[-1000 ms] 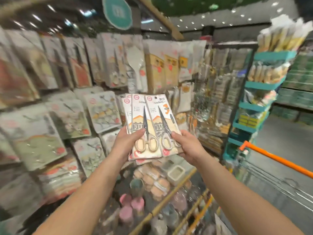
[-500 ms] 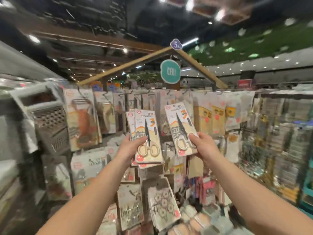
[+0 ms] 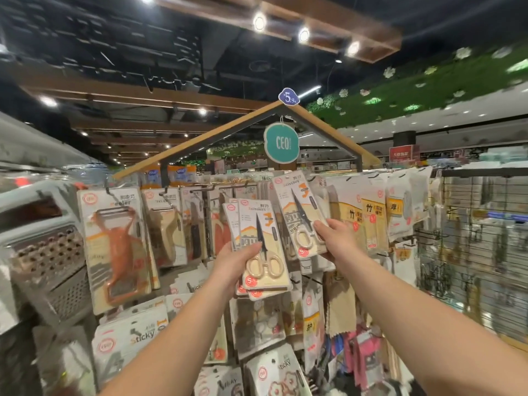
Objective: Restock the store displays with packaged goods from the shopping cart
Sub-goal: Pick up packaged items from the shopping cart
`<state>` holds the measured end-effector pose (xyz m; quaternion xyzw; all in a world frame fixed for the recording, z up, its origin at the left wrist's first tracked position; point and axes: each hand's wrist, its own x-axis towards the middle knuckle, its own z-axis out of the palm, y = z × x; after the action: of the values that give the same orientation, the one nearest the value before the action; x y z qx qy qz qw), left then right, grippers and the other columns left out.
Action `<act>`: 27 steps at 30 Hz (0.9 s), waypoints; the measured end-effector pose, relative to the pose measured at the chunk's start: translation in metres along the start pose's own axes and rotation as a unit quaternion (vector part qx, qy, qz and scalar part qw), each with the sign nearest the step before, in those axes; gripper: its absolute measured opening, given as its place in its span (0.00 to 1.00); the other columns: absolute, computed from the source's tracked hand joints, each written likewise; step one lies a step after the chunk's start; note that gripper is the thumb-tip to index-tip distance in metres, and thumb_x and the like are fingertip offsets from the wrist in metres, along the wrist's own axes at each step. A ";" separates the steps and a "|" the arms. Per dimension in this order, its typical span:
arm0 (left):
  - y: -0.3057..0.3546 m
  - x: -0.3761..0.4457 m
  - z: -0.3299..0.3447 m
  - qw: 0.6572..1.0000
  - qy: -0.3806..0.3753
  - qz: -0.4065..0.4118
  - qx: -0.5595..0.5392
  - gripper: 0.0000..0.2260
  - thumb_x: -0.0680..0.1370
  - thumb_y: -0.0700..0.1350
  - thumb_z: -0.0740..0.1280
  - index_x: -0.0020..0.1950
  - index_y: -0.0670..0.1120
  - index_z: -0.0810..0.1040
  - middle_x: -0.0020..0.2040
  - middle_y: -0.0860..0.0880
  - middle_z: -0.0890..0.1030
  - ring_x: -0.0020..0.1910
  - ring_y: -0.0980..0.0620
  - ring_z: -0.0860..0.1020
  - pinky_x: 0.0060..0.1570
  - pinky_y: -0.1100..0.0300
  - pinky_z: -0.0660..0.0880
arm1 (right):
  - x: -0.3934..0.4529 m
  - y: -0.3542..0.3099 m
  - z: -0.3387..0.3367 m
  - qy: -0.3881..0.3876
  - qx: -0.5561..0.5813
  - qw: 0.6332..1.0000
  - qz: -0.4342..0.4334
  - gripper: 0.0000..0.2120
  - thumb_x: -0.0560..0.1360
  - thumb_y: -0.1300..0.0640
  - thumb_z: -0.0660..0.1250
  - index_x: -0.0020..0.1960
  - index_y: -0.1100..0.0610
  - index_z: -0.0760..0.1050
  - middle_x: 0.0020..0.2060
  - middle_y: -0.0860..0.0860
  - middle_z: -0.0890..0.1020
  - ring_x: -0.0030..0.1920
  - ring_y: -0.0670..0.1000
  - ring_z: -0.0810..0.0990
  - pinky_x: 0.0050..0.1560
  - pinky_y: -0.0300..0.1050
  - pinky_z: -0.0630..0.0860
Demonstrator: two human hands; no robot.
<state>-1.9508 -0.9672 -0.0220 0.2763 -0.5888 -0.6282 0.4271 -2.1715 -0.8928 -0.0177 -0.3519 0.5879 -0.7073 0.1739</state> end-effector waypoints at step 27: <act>-0.013 0.017 -0.026 0.999 -0.008 0.041 -0.019 0.15 0.75 0.43 0.74 0.60 0.46 0.76 0.50 0.45 0.86 0.49 0.43 0.85 0.58 0.42 0.78 | -0.011 -0.016 0.010 -0.045 0.056 0.997 0.041 0.07 0.79 0.58 0.67 0.54 0.59 0.80 0.39 0.54 0.84 0.36 0.53 0.80 0.36 0.45 0.74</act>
<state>-1.9391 -0.9959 -0.0360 0.2386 -0.5908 -0.6237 0.4528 -2.1543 -0.8885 -0.0048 -0.3490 0.5529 -0.7146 0.2487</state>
